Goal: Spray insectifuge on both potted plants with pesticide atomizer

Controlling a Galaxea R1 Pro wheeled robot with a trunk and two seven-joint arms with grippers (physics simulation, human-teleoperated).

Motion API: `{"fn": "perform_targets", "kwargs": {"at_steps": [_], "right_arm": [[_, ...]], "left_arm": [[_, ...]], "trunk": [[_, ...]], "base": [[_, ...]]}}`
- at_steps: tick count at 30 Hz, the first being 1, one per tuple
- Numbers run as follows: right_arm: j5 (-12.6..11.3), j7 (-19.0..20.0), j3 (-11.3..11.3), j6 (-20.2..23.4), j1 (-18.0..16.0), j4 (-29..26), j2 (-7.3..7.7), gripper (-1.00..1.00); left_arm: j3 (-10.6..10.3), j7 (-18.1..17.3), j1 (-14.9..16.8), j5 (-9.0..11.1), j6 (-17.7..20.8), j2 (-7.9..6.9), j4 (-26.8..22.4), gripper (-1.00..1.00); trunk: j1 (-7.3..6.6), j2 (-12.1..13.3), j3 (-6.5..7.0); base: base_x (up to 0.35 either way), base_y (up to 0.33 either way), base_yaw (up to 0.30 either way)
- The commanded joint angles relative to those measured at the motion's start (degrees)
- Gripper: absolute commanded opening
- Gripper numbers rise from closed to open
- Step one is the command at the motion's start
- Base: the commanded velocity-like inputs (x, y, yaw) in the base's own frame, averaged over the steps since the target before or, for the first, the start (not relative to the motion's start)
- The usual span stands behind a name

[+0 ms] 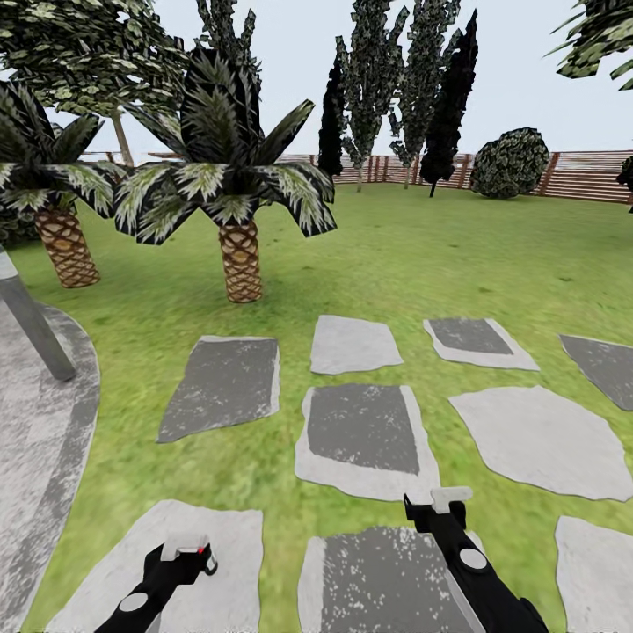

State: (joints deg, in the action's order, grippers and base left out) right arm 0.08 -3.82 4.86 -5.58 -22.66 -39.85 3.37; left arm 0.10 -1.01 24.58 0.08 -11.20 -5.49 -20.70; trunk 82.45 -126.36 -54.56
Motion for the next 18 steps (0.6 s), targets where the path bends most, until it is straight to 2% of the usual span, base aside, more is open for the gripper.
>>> {"fn": "perform_targets", "kwargs": {"at_steps": [1,18], "right_arm": [[0.0,-0.4,0.3,-0.1,0.0,0.0,0.06,1.0],[-0.1,-0.4,0.2,-0.3,0.0,0.0,0.13,1.0]], "left_arm": [[0.0,0.0,0.0,0.0,-0.2,0.01,0.0,1.0],[0.2,0.1,0.0,0.0,-0.4,-0.05,0.0,1.0]], "trunk": [[0.22,-0.4,-0.23],[3.95,-7.3,-3.28]], "base": [[0.0,0.0,0.0],[0.0,0.0,0.0]]}}
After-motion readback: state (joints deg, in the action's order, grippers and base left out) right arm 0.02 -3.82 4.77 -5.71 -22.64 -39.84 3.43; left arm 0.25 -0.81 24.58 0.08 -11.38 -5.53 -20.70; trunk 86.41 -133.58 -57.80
